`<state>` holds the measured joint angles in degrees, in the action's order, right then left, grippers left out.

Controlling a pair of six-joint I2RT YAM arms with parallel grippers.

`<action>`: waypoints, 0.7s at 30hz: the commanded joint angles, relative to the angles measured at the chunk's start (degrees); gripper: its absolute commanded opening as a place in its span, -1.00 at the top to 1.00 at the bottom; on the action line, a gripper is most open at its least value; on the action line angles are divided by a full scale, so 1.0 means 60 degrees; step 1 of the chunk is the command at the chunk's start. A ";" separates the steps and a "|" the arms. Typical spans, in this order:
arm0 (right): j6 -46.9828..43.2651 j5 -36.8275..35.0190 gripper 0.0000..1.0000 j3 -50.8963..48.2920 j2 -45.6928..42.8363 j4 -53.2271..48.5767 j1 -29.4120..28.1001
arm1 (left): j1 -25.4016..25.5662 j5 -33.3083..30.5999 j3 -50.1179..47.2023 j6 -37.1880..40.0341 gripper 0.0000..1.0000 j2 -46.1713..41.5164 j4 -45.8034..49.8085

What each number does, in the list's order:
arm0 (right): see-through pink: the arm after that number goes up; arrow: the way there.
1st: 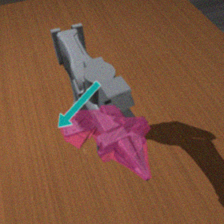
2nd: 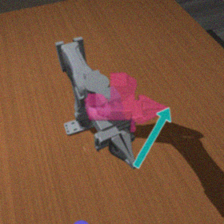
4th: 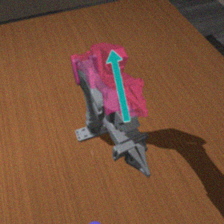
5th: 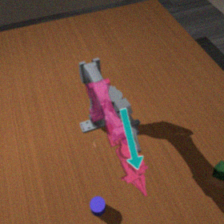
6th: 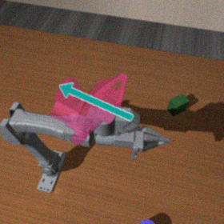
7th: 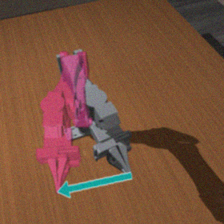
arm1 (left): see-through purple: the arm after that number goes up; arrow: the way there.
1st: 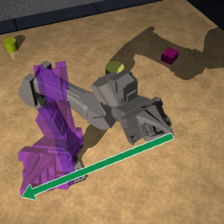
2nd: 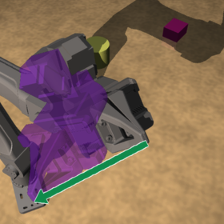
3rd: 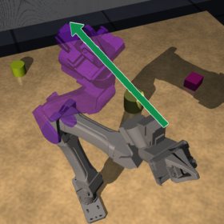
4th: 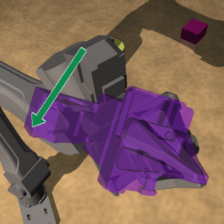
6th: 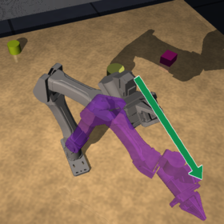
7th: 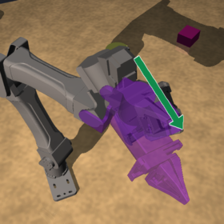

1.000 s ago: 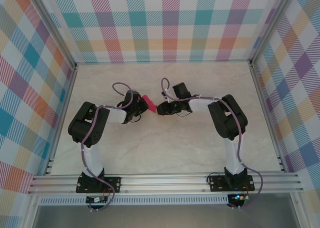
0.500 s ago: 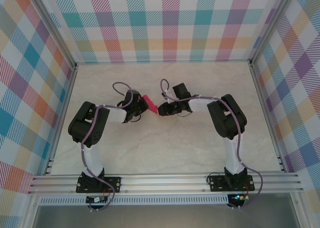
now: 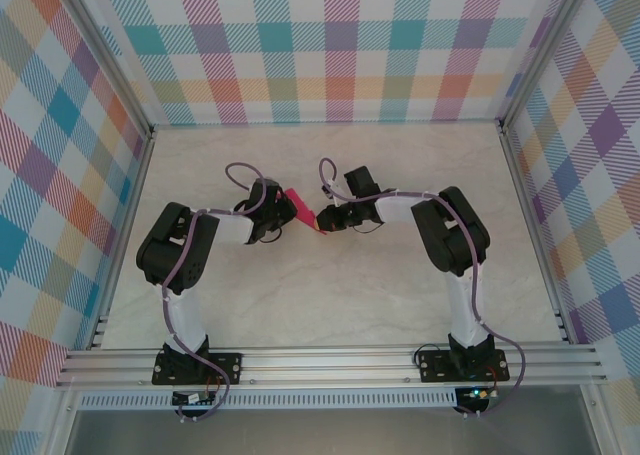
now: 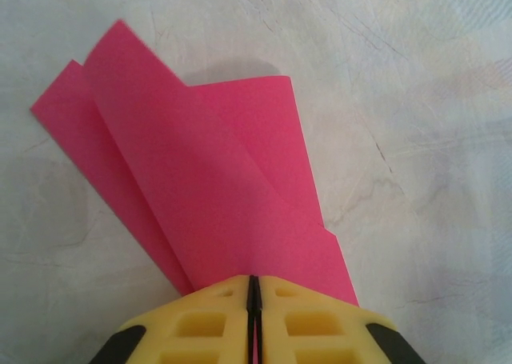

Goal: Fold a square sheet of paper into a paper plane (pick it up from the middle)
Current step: Fold the wing for the fifth time at the center of the table.

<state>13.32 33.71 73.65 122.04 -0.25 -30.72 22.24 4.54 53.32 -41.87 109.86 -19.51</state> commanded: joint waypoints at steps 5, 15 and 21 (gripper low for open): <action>0.0772 0.1177 1.00 0.0140 0.0526 0.0449 0.0247 | -0.0059 0.0367 -0.0123 0.0477 0.48 -0.0809 0.0183; 0.1710 0.1727 1.00 0.0461 0.0989 0.0290 0.0498 | 0.0069 0.1672 -0.1084 0.0306 0.44 -0.0953 -0.1995; 0.1836 0.1723 1.00 0.0791 0.1192 -0.0352 0.0521 | 0.0303 0.2287 -0.1368 0.0331 0.47 -0.0693 -0.3054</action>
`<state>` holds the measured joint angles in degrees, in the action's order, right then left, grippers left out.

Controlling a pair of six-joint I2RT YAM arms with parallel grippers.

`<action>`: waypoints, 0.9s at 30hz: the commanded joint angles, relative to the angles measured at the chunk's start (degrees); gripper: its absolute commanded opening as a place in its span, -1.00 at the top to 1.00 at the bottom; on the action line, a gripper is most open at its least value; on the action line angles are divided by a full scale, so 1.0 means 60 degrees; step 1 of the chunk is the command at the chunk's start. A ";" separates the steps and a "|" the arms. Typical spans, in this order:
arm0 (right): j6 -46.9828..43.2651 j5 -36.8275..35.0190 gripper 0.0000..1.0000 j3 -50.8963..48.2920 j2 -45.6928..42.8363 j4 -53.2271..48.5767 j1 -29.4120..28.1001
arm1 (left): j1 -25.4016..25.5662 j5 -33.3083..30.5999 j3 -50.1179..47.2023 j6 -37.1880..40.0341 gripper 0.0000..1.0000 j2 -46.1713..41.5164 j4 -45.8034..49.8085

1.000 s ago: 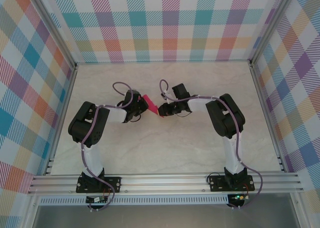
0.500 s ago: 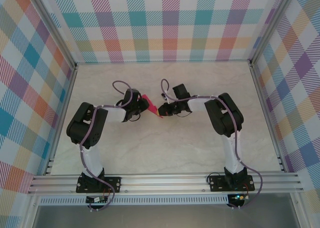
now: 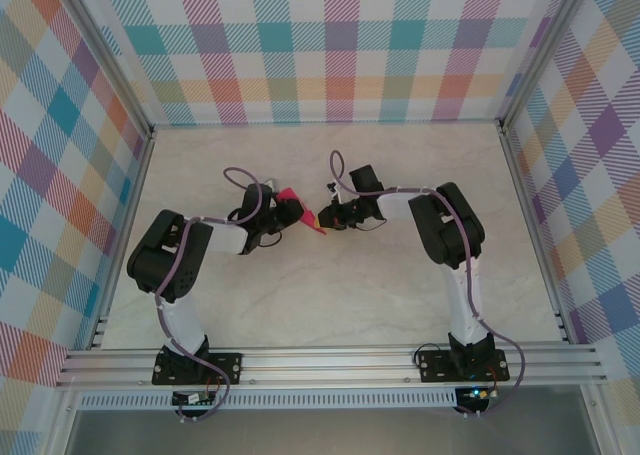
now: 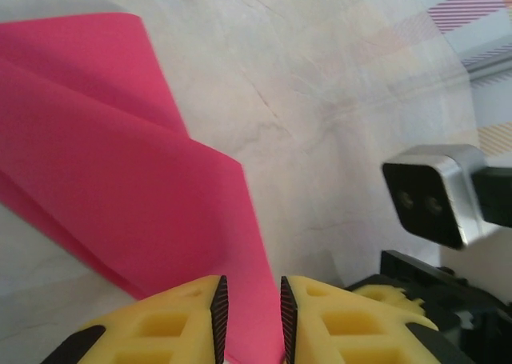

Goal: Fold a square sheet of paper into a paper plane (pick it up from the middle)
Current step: Fold the wing for the fifth time at the center of the table.

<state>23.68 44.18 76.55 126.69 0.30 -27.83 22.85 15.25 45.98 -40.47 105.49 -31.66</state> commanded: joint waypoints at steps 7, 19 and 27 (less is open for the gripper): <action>0.0195 -0.0211 1.00 0.0647 0.0591 -0.1040 0.0040 | 0.0348 0.0447 -0.0279 0.0086 0.61 0.0385 -0.1046; 0.0388 -0.0442 1.00 0.0965 0.0806 -0.1602 0.0054 | 0.0388 0.0042 -0.0324 0.0093 0.75 0.0785 -0.0763; 0.0389 -0.0406 1.00 0.1044 0.0820 -0.1733 0.0065 | 0.0423 -0.0420 0.0046 0.0079 0.81 0.0948 0.0201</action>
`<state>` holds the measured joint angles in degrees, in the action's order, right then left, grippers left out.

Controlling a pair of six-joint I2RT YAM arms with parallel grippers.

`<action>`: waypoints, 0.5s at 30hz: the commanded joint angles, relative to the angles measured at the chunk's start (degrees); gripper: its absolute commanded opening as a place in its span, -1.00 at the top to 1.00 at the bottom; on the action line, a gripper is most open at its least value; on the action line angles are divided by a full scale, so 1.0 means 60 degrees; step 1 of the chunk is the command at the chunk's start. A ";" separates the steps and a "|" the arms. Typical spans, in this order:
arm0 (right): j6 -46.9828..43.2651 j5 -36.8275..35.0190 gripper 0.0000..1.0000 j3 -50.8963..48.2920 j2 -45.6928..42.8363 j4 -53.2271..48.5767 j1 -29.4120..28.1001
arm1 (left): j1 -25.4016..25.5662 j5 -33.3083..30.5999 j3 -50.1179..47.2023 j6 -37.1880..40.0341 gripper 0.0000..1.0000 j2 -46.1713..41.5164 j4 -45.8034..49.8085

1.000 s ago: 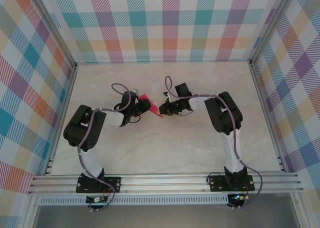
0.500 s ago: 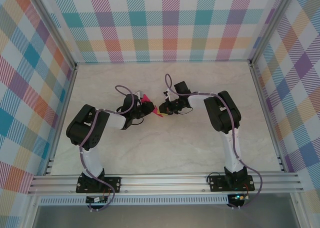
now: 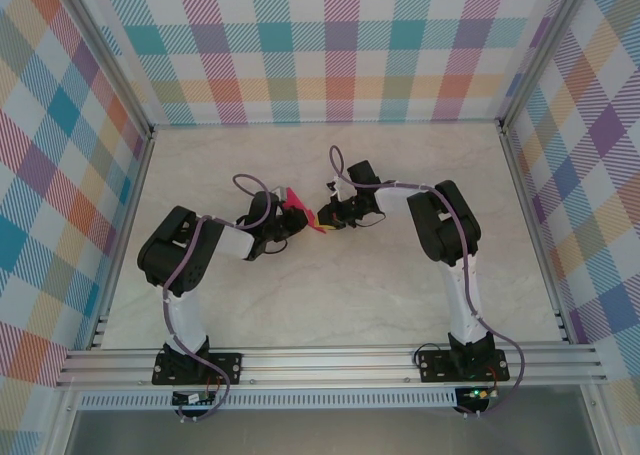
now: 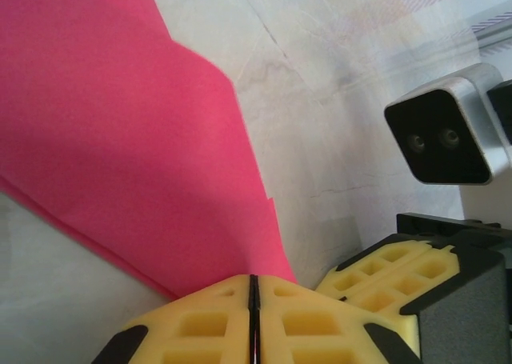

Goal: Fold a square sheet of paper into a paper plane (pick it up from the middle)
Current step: Fold the wing for the fifth time at the center of the table.

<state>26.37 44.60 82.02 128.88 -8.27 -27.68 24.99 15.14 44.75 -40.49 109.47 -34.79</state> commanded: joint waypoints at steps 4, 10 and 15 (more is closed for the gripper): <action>0.0004 -0.0461 1.00 0.0183 0.0370 -0.0340 0.0033 | 0.0134 -0.0750 0.0454 0.0134 0.84 0.0299 0.1575; 0.0156 -0.0591 0.68 -0.0028 -0.0462 -0.0114 0.0029 | 0.0207 -0.1088 0.0597 0.0153 0.86 0.0314 0.2335; 0.0001 -0.0671 0.60 -0.0221 -0.1000 -0.0173 0.0030 | 0.0214 -0.1083 0.0649 0.0162 0.86 0.0327 0.2457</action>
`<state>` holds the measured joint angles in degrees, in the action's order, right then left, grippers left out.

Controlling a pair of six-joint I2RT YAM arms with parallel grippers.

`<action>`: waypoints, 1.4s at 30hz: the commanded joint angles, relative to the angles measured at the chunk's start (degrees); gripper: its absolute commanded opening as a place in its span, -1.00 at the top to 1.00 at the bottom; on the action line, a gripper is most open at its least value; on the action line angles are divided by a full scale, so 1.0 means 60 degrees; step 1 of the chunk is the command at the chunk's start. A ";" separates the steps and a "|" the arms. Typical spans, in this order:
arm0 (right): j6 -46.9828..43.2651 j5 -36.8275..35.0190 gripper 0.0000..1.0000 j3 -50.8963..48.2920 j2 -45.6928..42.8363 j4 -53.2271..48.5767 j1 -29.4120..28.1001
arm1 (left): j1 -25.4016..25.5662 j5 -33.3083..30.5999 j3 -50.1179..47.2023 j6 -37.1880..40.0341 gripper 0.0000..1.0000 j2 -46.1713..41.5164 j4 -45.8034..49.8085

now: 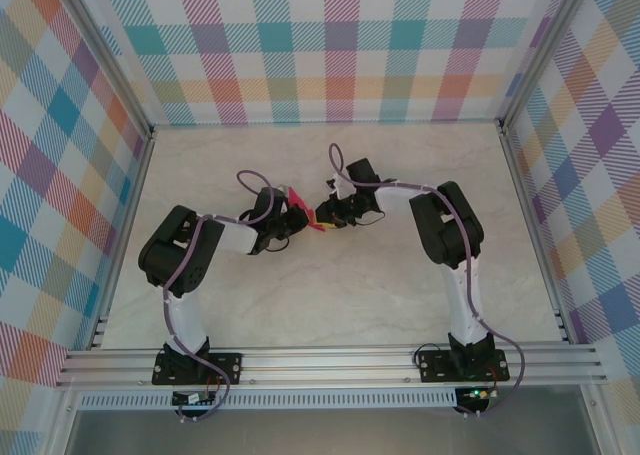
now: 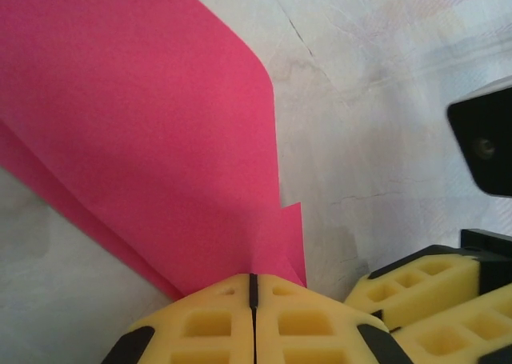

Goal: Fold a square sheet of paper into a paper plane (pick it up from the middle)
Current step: Fold the wing for the fifth time at the center of the table.

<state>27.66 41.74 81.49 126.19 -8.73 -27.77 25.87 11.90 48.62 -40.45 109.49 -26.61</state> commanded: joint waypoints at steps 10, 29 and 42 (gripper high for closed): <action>-0.0620 -0.0566 0.61 -0.0015 -0.0654 -0.0627 -0.0119 | 0.0070 -0.0442 0.0173 0.0120 0.85 0.0326 0.1207; -0.0981 -0.0125 0.80 0.0155 0.0034 -0.1188 -0.0235 | 0.0083 -0.0272 0.0166 0.0092 0.75 -0.0113 0.1182; -0.0358 0.0471 1.00 0.0087 0.0365 -0.0636 -0.0221 | 0.0080 -0.0038 -0.0321 0.0039 0.45 -0.1107 0.0289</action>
<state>23.79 41.58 81.12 126.34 -13.96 -28.82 26.17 11.92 48.49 -40.64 105.60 -22.79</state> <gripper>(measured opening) 0.045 0.266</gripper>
